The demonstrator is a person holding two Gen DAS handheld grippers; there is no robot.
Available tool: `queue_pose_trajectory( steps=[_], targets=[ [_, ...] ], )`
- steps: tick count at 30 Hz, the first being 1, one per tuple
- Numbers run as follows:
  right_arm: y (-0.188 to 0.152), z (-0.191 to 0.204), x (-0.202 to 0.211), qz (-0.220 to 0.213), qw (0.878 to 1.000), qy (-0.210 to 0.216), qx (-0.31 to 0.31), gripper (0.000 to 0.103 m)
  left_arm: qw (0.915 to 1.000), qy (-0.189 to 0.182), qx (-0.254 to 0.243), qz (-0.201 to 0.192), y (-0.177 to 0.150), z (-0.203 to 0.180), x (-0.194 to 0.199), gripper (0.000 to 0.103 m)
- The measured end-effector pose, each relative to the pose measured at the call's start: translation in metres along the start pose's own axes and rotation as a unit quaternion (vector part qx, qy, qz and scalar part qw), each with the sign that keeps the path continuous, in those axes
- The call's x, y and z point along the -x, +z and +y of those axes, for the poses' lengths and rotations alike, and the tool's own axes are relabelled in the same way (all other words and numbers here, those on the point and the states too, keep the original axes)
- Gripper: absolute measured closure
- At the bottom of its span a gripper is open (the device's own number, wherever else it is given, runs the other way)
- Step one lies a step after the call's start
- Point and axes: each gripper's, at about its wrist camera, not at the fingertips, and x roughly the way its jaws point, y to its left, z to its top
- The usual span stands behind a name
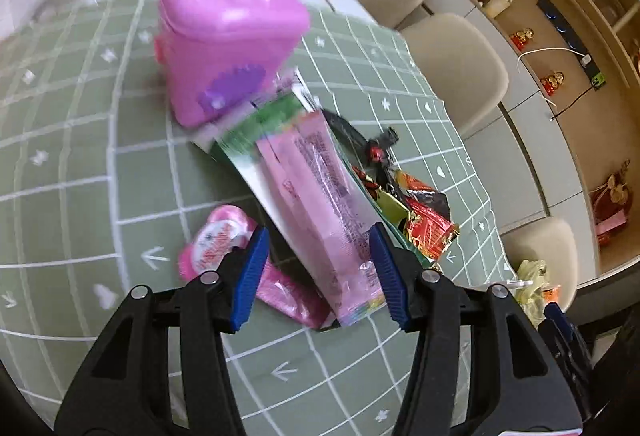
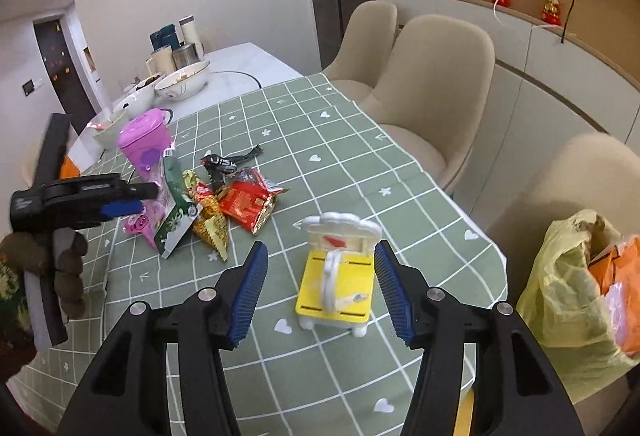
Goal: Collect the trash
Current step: 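Grasp the pink snack stick with the left tool while the right tool grasps the green-white milk carton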
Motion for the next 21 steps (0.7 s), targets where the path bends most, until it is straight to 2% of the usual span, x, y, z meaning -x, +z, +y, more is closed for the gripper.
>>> queue_pose_trajectory(
  steps=[2, 5, 11, 15, 17, 21],
  targets=[
    [0.004, 0.004, -0.003, -0.001, 1.0, -0.003, 0.011, 0.05, 0.9999, 0.003, -0.012, -0.007, -0.002, -0.001, 0.006, 0.081],
    [0.013, 0.017, -0.016, 0.007, 0.999, 0.017, 0.031, 0.05, 0.999, -0.005, -0.044, -0.002, -0.012, -0.001, 0.024, 0.09],
    [0.029, 0.056, -0.045, 0.019, 0.995, 0.07, 0.071, 0.05, 0.9959, 0.005, -0.09, 0.011, -0.046, 0.016, 0.066, 0.09],
    [0.043, 0.099, -0.073, 0.032, 0.986, 0.112, 0.117, 0.05, 0.9959, 0.001, -0.088, 0.021, -0.064, 0.041, 0.08, 0.09],
    [0.053, 0.123, -0.09, 0.041, 0.98, 0.134, 0.142, 0.05, 0.9955, 0.013, -0.089, 0.03, -0.072, 0.05, 0.082, 0.09],
    [0.066, 0.16, -0.117, 0.045, 0.971, 0.141, 0.189, 0.05, 0.9955, 0.021, -0.084, 0.039, -0.086, 0.066, 0.084, 0.089]
  ],
)
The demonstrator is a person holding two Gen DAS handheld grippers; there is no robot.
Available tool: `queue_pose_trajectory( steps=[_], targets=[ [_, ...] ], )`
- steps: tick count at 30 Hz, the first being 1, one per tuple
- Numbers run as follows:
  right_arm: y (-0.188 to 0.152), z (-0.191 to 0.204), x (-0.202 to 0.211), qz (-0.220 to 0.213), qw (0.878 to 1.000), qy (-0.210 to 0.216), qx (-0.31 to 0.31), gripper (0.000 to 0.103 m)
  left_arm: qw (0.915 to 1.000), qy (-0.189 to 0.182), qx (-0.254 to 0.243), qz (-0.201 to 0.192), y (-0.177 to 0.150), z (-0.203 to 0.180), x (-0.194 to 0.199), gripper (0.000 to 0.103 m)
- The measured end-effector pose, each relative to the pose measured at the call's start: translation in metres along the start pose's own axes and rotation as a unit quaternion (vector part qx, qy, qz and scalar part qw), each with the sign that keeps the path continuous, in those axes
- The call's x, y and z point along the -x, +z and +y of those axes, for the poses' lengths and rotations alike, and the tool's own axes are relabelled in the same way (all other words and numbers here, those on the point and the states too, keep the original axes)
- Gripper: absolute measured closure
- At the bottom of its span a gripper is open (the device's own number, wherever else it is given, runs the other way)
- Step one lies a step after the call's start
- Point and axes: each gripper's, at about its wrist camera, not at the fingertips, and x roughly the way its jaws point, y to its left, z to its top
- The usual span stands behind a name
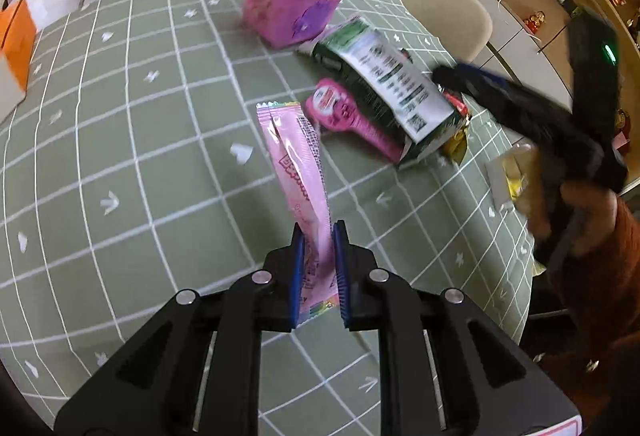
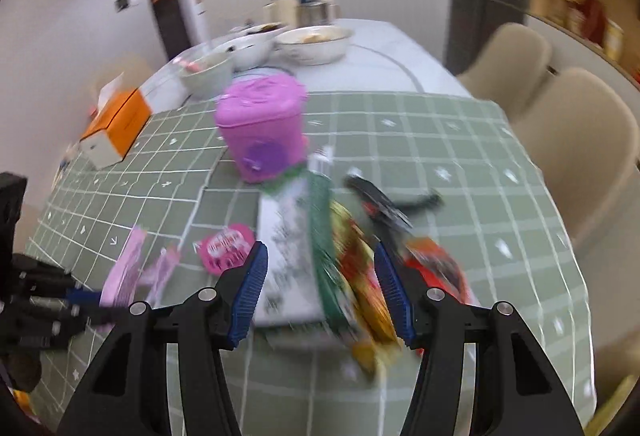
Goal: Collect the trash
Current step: 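Grasp the pink snack stick with the left tool while the right tool grasps the green-white milk carton, then carry the pink stick with the left tool and the carton with the right tool to the trash bag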
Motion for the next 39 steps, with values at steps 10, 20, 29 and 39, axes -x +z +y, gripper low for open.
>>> queue_pose_trajectory(
  steps=[10, 20, 29, 39],
  targets=[
    [0.009, -0.006, -0.046, 0.051, 0.998, 0.028, -0.028, 0.071, 0.9996, -0.014, 0.025, 0.002, -0.008, 0.013, -0.003, 0.087],
    [-0.037, -0.004, 0.038, 0.024, 0.997, 0.018, -0.065, 0.085, 0.9993, -0.019, 0.032, -0.004, -0.003, 0.012, -0.005, 0.079],
    [-0.115, -0.017, 0.069, 0.058, 0.988, -0.005, -0.143, 0.085, 0.9998, -0.008, 0.016, 0.0, 0.001, -0.002, -0.012, 0.074],
    [-0.128, -0.02, 0.076, 0.045, 0.986, -0.018, -0.163, 0.085, 0.9999, -0.003, -0.01, 0.005, 0.007, -0.014, -0.02, 0.074]
  ],
)
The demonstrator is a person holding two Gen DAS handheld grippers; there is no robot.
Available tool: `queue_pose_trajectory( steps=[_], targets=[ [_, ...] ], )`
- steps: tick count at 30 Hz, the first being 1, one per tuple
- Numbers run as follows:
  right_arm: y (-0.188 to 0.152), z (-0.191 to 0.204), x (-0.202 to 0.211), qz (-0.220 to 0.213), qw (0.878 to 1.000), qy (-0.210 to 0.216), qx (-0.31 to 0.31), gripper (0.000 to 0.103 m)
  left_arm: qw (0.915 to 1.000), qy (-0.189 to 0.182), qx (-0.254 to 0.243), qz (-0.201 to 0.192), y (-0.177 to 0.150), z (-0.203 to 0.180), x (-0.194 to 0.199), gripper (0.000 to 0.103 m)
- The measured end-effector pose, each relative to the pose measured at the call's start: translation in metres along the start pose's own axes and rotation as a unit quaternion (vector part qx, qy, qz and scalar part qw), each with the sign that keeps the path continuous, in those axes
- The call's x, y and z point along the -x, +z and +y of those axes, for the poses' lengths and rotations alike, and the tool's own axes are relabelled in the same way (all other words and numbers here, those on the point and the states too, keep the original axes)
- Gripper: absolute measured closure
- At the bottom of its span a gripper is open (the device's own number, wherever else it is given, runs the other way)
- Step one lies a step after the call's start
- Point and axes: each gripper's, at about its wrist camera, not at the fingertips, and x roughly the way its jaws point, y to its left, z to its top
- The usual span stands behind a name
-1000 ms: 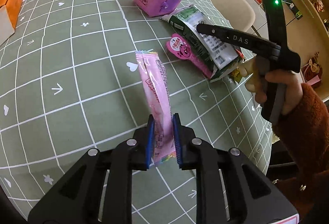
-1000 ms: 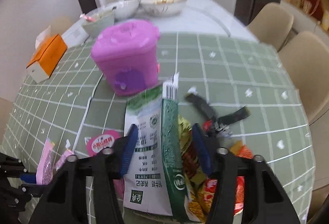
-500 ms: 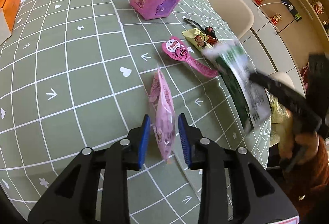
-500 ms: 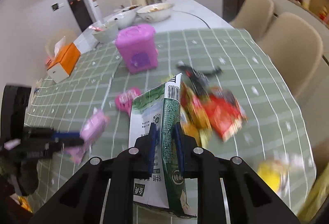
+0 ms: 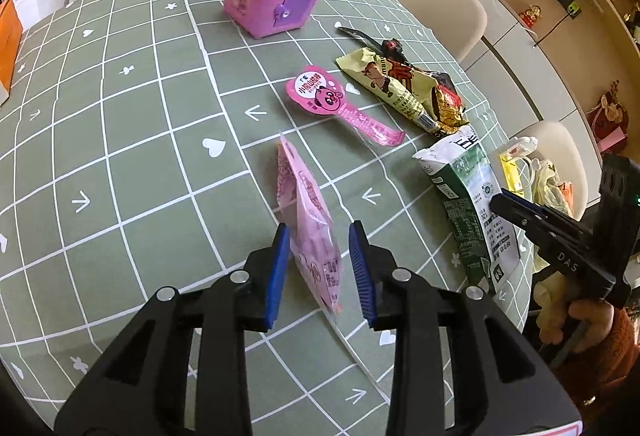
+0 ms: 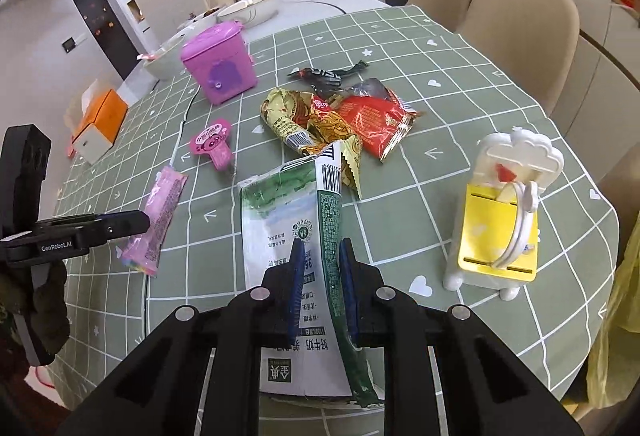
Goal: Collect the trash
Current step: 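Carry the pink stick with the left tool and the carton with the right tool to the trash bag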
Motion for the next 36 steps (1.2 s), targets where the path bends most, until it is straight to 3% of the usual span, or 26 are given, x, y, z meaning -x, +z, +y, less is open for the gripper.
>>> queue_pose_trajectory(
  steps=[3, 4, 7, 17, 26, 32, 36],
  targets=[
    [0.0, 0.003, 0.002, -0.002, 1.0, -0.001, 0.009, 0.087, 1.0, 0.005, 0.008, 0.003, 0.002, 0.004, -0.005, 0.076],
    [0.0, 0.004, 0.004, -0.004, 1.0, -0.002, 0.011, 0.088, 0.9999, 0.006, 0.009, 0.003, 0.002, 0.003, -0.005, 0.084],
    [-0.001, 0.004, 0.012, -0.014, 1.0, 0.001, 0.006, 0.088, 1.0, 0.006, 0.001, -0.008, 0.003, 0.0, 0.0, 0.087],
    [-0.009, 0.008, 0.069, -0.08, 0.997, -0.014, 0.0, 0.088, 0.9951, 0.0, -0.053, -0.083, 0.01, -0.04, 0.054, 0.089],
    [-0.029, -0.006, 0.149, -0.165, 0.985, -0.043, -0.012, 0.088, 0.9807, -0.006, -0.137, -0.139, 0.001, -0.114, 0.103, 0.089],
    [-0.036, -0.028, 0.206, -0.22, 0.973, -0.073, -0.011, 0.088, 0.9671, -0.047, -0.167, -0.186, 0.012, -0.17, 0.124, 0.089],
    [-0.04, -0.05, 0.236, -0.242, 0.966, -0.093, -0.016, 0.088, 0.9625, -0.075, -0.175, -0.193, 0.019, -0.203, 0.12, 0.089]
  ],
)
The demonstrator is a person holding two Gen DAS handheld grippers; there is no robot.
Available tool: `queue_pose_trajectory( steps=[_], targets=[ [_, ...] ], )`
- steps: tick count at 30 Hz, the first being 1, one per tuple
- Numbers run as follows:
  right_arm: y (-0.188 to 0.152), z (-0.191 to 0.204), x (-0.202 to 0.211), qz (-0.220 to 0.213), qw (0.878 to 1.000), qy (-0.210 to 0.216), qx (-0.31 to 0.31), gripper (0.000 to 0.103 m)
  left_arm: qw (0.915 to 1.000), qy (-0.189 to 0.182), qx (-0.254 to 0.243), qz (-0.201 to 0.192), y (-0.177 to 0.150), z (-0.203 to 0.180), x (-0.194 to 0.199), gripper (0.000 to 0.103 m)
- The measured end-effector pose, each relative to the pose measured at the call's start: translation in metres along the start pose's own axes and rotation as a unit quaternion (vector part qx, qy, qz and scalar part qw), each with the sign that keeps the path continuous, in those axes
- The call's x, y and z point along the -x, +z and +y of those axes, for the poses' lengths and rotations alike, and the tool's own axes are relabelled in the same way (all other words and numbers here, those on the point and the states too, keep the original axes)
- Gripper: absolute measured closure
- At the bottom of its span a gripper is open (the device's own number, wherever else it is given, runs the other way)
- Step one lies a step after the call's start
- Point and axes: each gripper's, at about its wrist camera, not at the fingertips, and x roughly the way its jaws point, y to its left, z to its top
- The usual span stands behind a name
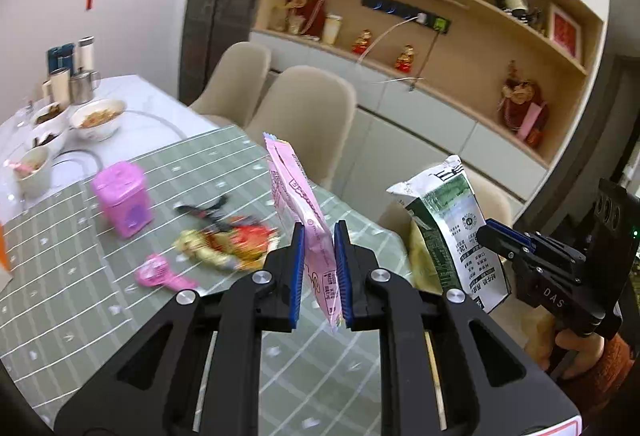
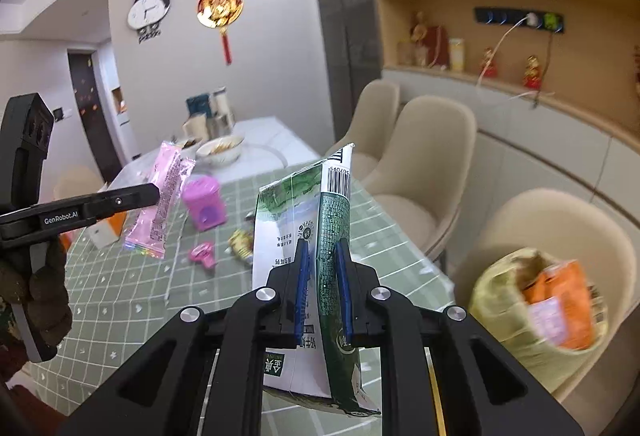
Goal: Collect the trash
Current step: 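Carry the pink stick with the left tool and the carton with the right tool to the trash bag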
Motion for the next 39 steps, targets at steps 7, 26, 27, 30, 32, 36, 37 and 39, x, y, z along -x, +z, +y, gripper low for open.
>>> queue_pose_trajectory(
  steps=[7, 26, 27, 30, 32, 36, 37, 39],
  targets=[
    [0.007, -0.064, 0.028, -0.022, 0.999, -0.041, -0.015, 0.088, 0.9989, -0.039, -0.021, 0.017, 0.007, -0.057, -0.041, 0.089],
    [-0.007, -0.264, 0.063, -0.049, 0.984, -0.156, -0.067, 0.088, 0.9834, -0.154, -0.049, 0.081, 0.01, -0.22, -0.198, 0.089],
    [-0.009, -0.271, 0.064, -0.049, 0.983, -0.16, -0.069, 0.088, 0.9814, -0.162, -0.05, 0.09, 0.008, -0.228, -0.208, 0.089],
    [-0.011, -0.293, 0.066, -0.05, 0.981, -0.167, -0.085, 0.088, 0.9723, -0.189, -0.048, 0.129, -0.003, -0.253, -0.242, 0.089],
    [-0.012, -0.307, 0.061, -0.044, 0.981, -0.166, -0.094, 0.088, 0.9674, -0.199, -0.053, 0.148, -0.009, -0.268, -0.265, 0.089],
    [-0.017, -0.324, 0.048, -0.034, 0.981, -0.162, -0.105, 0.088, 0.9599, -0.21, -0.05, 0.179, -0.017, -0.287, -0.305, 0.088],
    [-0.018, -0.325, 0.045, -0.032, 0.981, -0.161, -0.108, 0.088, 0.9586, -0.203, -0.049, 0.193, -0.02, -0.288, -0.316, 0.083],
    [-0.021, -0.329, 0.035, -0.026, 0.981, -0.154, -0.112, 0.088, 0.9587, -0.176, -0.048, 0.218, -0.022, -0.287, -0.33, 0.071]
  ],
)
